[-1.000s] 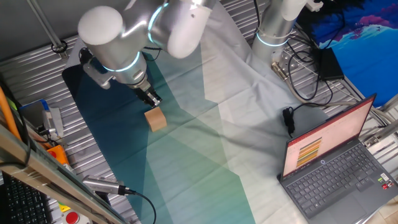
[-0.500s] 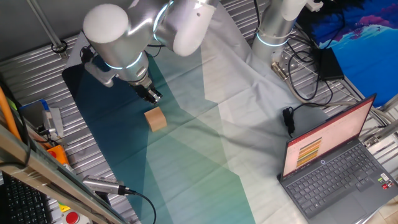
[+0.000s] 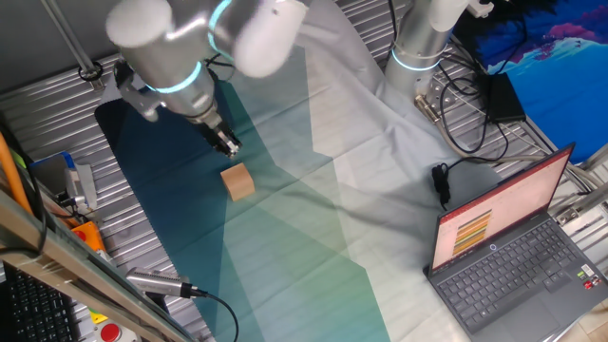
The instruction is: Pick up one small block
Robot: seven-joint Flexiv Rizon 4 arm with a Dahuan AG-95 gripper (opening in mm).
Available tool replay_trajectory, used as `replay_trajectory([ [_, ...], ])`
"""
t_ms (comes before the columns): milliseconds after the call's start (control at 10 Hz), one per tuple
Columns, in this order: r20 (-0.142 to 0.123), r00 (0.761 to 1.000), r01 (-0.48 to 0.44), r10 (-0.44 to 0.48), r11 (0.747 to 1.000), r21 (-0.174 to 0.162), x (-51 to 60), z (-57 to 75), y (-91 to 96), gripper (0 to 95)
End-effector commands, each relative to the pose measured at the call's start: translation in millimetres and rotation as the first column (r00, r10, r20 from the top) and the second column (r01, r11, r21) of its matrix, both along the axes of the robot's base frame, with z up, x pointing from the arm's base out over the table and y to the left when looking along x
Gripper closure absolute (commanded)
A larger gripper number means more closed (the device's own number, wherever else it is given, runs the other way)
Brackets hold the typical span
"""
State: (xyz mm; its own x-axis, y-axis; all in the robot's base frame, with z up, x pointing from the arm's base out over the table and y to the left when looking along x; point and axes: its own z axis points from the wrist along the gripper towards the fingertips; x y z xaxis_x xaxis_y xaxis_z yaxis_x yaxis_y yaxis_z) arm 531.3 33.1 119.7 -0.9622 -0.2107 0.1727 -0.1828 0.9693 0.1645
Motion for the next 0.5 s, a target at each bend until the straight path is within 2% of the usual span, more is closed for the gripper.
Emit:
replay_trajectory([
  [100,-0.013,1.000,0.026,-0.026,1.000,0.012,-2.9,-0.4,-0.8,95.0],
  [200,0.002,0.993,-0.115,0.116,0.987,-0.111,-5.0,0.2,-3.0,95.0],
  [300,-0.002,0.978,-0.208,0.211,0.962,-0.179,-5.4,1.4,-3.7,95.0],
  [400,0.015,0.967,-0.245,0.254,0.945,-0.217,-5.4,2.1,-3.7,95.0],
  [500,0.065,0.970,-0.216,0.234,0.954,-0.208,-5.4,2.1,-3.6,95.0],
])
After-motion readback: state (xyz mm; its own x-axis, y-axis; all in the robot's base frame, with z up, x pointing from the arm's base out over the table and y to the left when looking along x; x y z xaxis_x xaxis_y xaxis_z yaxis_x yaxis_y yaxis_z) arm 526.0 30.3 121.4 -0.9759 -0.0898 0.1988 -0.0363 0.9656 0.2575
